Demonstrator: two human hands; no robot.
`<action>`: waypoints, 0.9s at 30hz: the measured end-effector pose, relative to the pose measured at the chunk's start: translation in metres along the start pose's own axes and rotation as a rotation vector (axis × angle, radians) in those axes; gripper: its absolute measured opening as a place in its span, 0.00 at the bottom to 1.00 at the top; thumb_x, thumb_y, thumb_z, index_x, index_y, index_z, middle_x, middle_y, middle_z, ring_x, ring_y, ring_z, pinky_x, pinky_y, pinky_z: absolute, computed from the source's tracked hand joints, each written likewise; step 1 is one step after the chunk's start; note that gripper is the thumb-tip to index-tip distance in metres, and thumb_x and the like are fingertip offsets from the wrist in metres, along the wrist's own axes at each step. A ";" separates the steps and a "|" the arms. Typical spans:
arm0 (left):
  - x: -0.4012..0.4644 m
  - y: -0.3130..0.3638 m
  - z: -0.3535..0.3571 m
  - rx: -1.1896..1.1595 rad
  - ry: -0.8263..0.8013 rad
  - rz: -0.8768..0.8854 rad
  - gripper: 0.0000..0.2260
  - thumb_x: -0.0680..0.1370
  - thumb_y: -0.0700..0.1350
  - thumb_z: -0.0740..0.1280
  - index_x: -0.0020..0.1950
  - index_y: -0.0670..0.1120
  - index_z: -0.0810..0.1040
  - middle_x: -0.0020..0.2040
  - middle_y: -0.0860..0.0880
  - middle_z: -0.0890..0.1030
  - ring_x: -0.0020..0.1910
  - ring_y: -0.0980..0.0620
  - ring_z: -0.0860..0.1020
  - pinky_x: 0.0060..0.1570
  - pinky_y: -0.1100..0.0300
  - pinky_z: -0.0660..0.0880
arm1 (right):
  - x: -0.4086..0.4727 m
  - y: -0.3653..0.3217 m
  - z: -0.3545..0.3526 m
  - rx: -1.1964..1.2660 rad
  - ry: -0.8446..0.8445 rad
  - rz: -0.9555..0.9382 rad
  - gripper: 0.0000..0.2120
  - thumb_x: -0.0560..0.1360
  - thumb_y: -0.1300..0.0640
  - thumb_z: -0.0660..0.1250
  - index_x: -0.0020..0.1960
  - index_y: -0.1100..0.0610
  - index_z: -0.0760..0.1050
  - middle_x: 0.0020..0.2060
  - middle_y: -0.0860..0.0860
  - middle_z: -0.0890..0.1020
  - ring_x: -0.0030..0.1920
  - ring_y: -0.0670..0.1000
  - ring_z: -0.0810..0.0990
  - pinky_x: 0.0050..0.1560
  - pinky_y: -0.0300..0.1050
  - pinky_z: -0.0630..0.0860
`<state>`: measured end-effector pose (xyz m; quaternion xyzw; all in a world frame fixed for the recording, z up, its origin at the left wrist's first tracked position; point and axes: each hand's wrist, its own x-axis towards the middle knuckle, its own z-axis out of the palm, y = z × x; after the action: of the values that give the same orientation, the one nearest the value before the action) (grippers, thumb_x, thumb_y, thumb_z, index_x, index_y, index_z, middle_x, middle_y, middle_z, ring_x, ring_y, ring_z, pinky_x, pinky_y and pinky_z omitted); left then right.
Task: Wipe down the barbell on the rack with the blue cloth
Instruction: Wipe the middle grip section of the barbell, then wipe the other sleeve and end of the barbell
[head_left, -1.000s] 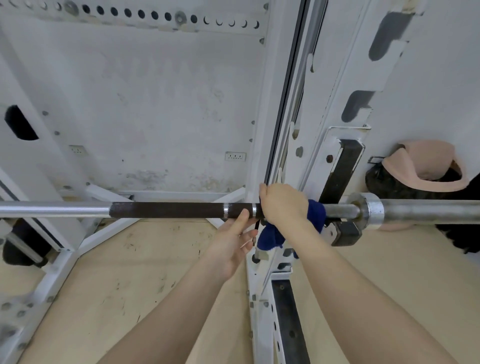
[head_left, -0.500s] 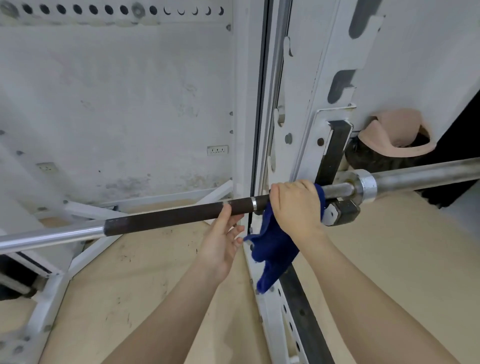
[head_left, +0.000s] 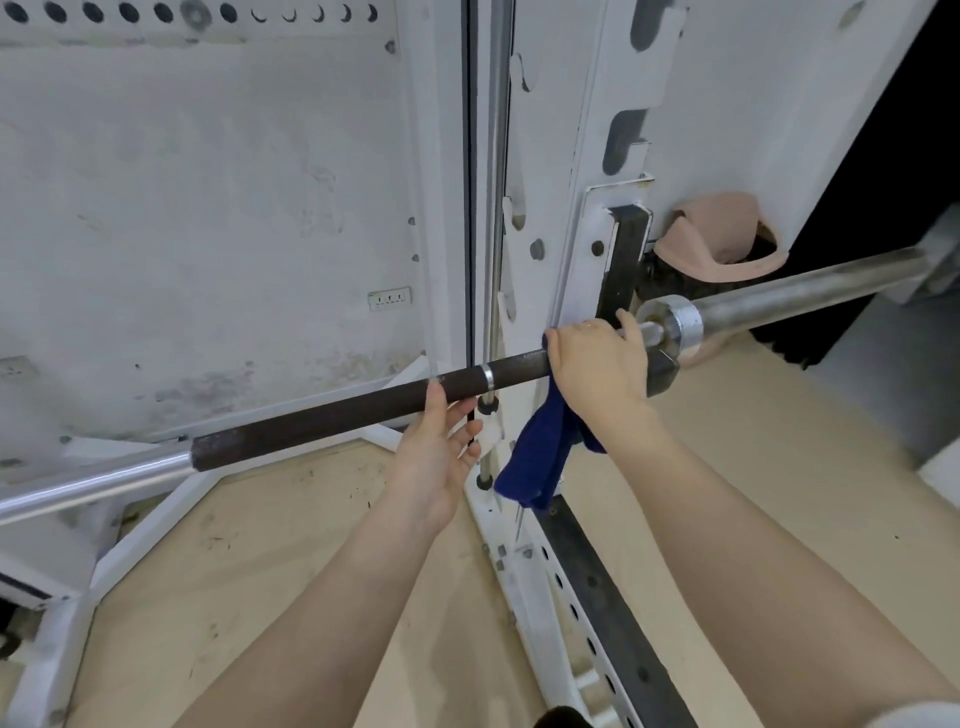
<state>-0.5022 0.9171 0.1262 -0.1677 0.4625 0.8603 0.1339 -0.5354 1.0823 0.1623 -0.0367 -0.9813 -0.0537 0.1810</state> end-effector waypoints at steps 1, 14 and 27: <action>-0.001 0.002 0.000 -0.009 -0.014 -0.023 0.20 0.77 0.58 0.59 0.64 0.47 0.72 0.52 0.51 0.81 0.43 0.54 0.77 0.42 0.61 0.73 | 0.001 -0.003 0.000 0.008 -0.003 0.019 0.12 0.80 0.58 0.55 0.48 0.55 0.77 0.42 0.53 0.80 0.50 0.55 0.76 0.70 0.53 0.56; -0.011 -0.001 0.012 -0.146 -0.124 -0.124 0.24 0.77 0.63 0.53 0.61 0.47 0.73 0.61 0.47 0.78 0.57 0.49 0.77 0.57 0.55 0.71 | -0.036 -0.011 -0.051 1.352 -0.236 0.490 0.15 0.80 0.42 0.52 0.40 0.46 0.70 0.42 0.48 0.75 0.48 0.48 0.74 0.57 0.46 0.72; -0.015 -0.032 0.090 -0.096 -0.172 -0.271 0.21 0.80 0.52 0.58 0.70 0.45 0.63 0.65 0.44 0.73 0.62 0.47 0.74 0.64 0.54 0.68 | -0.044 0.095 -0.085 2.513 0.363 0.867 0.17 0.81 0.50 0.54 0.63 0.58 0.70 0.59 0.52 0.76 0.66 0.52 0.72 0.69 0.48 0.66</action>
<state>-0.4913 1.0086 0.1550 -0.1604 0.3807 0.8667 0.2796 -0.4556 1.1636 0.2338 -0.1449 -0.2364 0.9350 0.2209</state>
